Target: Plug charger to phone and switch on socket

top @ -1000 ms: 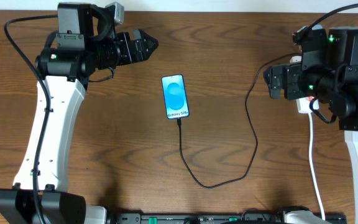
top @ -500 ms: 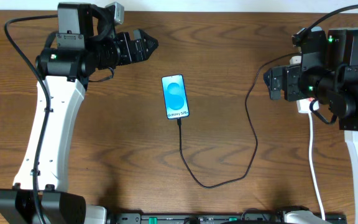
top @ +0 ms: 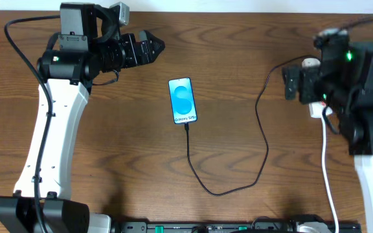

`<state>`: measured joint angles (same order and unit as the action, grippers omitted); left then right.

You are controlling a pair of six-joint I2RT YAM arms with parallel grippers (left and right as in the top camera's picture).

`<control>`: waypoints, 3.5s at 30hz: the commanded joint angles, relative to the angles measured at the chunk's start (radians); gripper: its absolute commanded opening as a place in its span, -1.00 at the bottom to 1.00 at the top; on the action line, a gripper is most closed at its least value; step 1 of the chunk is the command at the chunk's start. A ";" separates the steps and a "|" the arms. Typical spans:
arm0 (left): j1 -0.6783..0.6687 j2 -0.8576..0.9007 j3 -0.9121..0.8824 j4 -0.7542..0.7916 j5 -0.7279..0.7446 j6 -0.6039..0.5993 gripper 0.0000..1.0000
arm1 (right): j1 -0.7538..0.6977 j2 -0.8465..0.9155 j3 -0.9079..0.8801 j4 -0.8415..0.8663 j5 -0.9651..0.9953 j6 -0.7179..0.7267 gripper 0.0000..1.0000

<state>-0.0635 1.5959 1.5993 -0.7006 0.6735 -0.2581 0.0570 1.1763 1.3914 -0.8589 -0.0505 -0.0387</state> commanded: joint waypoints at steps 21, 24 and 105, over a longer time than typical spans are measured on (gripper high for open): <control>0.002 -0.008 0.010 -0.002 -0.005 0.010 0.86 | -0.107 -0.720 -0.949 0.777 -0.012 -0.008 0.99; 0.002 -0.008 0.010 -0.002 -0.005 0.010 0.86 | -0.111 -0.799 -1.038 0.804 -0.012 -0.008 0.99; 0.076 -0.494 -0.463 0.167 -0.380 0.445 0.86 | -0.088 -1.171 -1.386 0.787 -0.002 -0.008 0.99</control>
<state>-0.0147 1.1564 1.2148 -0.5533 0.3172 0.1112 -0.0414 0.0120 0.0090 -0.0708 -0.0551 -0.0391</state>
